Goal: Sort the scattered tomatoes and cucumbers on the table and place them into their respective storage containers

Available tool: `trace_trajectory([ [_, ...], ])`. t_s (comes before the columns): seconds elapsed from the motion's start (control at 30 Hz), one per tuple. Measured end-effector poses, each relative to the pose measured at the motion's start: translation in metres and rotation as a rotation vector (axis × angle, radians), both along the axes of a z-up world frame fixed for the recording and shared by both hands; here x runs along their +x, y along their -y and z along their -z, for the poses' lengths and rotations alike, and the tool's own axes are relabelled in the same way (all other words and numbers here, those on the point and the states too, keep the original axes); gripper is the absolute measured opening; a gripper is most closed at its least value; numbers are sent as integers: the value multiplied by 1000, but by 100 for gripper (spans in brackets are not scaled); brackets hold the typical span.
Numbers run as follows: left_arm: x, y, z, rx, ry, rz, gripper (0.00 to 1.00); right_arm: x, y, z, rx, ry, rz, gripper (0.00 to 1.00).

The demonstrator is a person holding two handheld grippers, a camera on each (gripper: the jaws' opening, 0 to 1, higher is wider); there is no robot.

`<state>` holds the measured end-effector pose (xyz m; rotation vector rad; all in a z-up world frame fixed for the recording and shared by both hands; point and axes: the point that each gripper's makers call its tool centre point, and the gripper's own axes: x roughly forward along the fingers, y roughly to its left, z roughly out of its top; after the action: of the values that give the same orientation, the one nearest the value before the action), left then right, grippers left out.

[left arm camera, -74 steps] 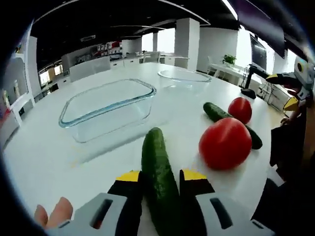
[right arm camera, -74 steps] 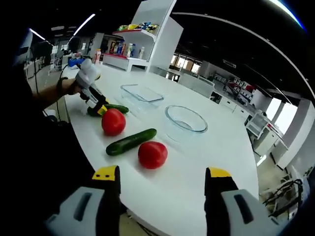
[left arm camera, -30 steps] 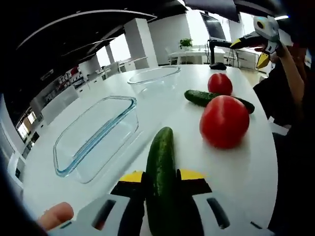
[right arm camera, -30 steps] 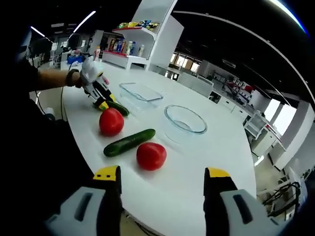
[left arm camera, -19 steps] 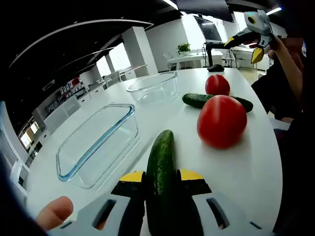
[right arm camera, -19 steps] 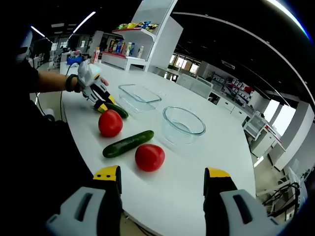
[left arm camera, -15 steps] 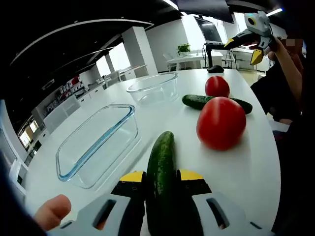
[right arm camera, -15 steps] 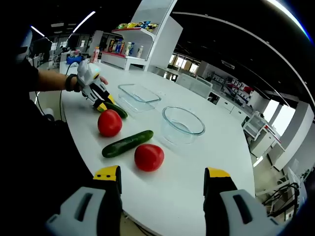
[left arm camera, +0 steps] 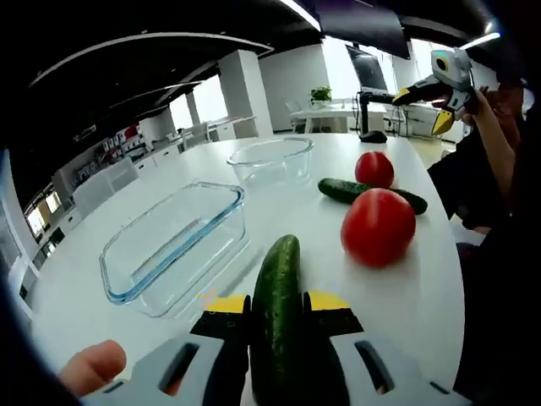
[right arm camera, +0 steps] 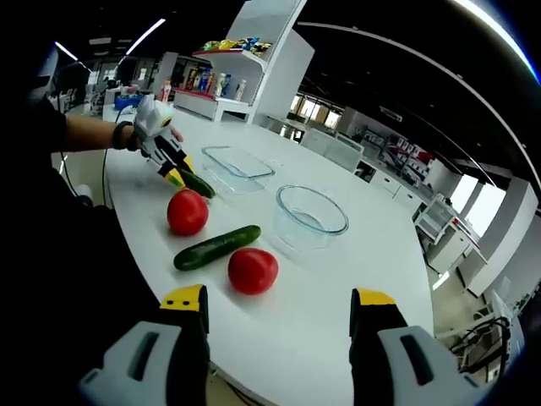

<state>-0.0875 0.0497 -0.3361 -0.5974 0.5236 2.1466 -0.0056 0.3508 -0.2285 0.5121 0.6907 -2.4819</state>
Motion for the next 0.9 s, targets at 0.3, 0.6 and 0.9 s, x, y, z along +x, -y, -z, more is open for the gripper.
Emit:
trace_trajectory([
  [0.3,-5,2,-38,-20,-64,29,23,0,0,4,7,10,0,65],
  [0.6,-7,0,-86,22,-148,43,23,-3,6,6,6,10,-9,65],
  [0.9,1,-2,-121,49,-193,63,23,0,4,-3,-6,-7,-13,65],
])
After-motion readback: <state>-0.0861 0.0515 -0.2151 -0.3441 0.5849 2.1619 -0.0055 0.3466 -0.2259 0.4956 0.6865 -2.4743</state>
